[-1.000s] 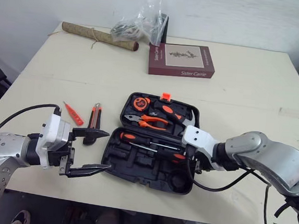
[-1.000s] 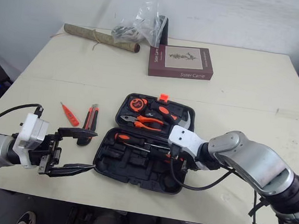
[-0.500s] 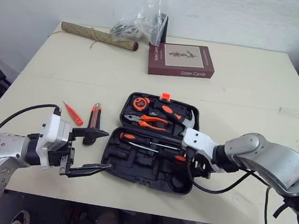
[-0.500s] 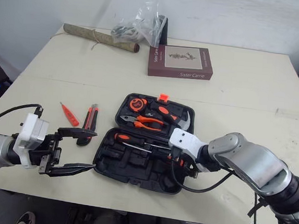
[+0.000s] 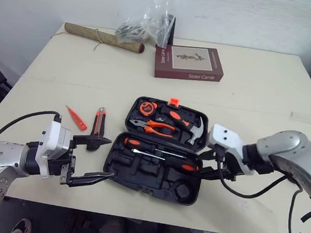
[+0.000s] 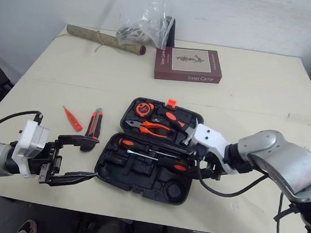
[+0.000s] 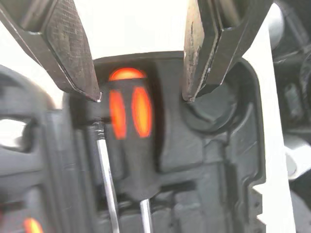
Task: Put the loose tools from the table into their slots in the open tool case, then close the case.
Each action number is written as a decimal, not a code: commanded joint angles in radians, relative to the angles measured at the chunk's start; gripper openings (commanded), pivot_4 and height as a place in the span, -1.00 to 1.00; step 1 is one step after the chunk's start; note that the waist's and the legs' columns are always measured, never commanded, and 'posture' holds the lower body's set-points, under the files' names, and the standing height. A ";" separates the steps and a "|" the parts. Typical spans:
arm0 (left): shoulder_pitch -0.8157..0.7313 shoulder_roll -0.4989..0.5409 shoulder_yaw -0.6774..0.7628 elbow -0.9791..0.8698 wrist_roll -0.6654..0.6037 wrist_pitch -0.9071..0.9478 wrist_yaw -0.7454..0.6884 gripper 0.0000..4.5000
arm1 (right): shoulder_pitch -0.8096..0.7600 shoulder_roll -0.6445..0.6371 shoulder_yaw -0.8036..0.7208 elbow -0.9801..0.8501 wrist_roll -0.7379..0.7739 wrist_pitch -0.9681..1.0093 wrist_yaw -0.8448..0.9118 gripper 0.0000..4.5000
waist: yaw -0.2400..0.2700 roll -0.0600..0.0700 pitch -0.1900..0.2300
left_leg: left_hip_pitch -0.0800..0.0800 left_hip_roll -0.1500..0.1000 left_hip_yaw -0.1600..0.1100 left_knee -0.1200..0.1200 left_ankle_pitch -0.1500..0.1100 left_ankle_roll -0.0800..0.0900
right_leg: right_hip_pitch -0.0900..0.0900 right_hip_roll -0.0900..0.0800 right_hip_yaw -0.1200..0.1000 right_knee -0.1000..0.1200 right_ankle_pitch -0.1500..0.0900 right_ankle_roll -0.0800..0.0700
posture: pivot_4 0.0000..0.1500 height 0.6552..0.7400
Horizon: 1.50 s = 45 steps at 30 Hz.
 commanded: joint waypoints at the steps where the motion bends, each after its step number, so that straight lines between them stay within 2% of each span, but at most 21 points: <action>1: -0.009 0.008 0.020 -0.011 -0.006 -0.011 -0.007 1.00 | 0.053 0.048 -0.091 0.013 0.012 -0.104 -0.006 0.25 | -0.002 0.000 0.000 | 0.000 0.000 0.000 0.000 0.000 0.000 | 0.000 0.000 0.000 0.000 0.000 0.000 | 1.00 1.00; 6: -0.020 0.006 0.015 -0.004 0.000 -0.014 -0.005 1.00 | 0.154 0.224 -0.159 0.035 -0.003 -0.331 -0.029 0.25 | -0.002 0.000 0.000 | 0.000 0.000 0.000 0.000 0.000 0.000 | 0.000 0.001 0.000 0.000 0.000 0.000 | 1.00 1.00; 9: -0.028 0.003 0.010 -0.002 0.004 -0.016 0.000 1.00 | 0.197 0.312 -0.124 0.037 -0.022 -0.434 -0.019 -0.08 | 0.000 0.000 0.000 | 0.000 0.000 0.000 0.001 0.000 0.000 | 0.000 0.001 0.001 0.001 0.000 0.000 | 1.00 1.00; 13: -0.040 0.000 0.002 -0.002 0.009 -0.016 0.007 1.00 | 0.214 0.438 -0.066 0.130 -0.124 -0.575 -0.084 -0.94 | -0.001 0.000 0.000 | 0.000 0.000 0.000 0.001 0.000 0.000 | 0.001 0.001 0.001 0.001 0.000 0.000 | 1.00 1.00; 14: -0.042 -0.001 -0.001 -0.003 0.010 -0.015 0.009 1.00 | 0.220 0.455 -0.055 0.161 -0.146 -0.602 -0.087 -0.98 | -0.002 -0.001 -0.001 | 0.001 0.000 0.000 0.001 0.000 0.000 | 0.001 0.001 0.000 0.001 0.000 0.000 | 1.00 1.00; 26: -0.074 0.004 -0.024 -0.010 0.011 0.001 0.027 1.00 | 0.256 0.510 0.155 0.529 -0.464 -1.010 0.001 -0.98 | -0.008 -0.003 -0.002 | 0.004 0.001 0.000 0.001 0.000 -0.001 | 0.003 0.002 0.000 0.003 0.000 0.000 | 1.00 1.00; 32: -0.054 0.002 -0.004 -0.026 0.006 0.012 0.043 1.00 | 0.268 0.527 0.172 0.588 -0.556 -1.128 -0.033 -0.98 | -0.009 -0.016 -0.011 | 0.008 0.001 0.000 0.001 0.000 -0.001 | 0.007 0.002 0.000 0.002 0.000 0.000 | 1.00 1.00; 35: -0.050 -0.001 -0.007 -0.030 0.007 0.011 0.049 1.00 | 0.265 0.537 0.175 0.609 -0.568 -1.172 -0.023 -0.98 | -0.009 -0.018 -0.014 | 0.022 0.001 0.000 -0.003 -0.001 -0.002 | 0.022 0.002 0.000 -0.002 0.000 -0.001 | 1.00 1.00; 40: -0.058 -0.003 -0.015 -0.027 0.008 0.011 0.060 1.00 | 0.266 0.591 0.125 0.620 -0.505 -1.232 -0.024 -0.98 | -0.019 -0.021 -0.015 | 0.022 0.002 0.000 -0.003 -0.001 -0.003 | 0.021 0.002 0.000 -0.002 -0.001 -0.001 | 1.00 1.00; 45: -0.054 -0.003 -0.015 -0.025 0.011 0.008 0.062 1.00 | 0.264 0.634 0.062 0.605 -0.409 -1.244 -0.005 -0.98 | -0.029 -0.017 -0.013 | 0.021 0.002 0.000 -0.003 -0.001 -0.003 | 0.019 0.002 0.000 -0.001 -0.001 -0.001 | 1.00 1.00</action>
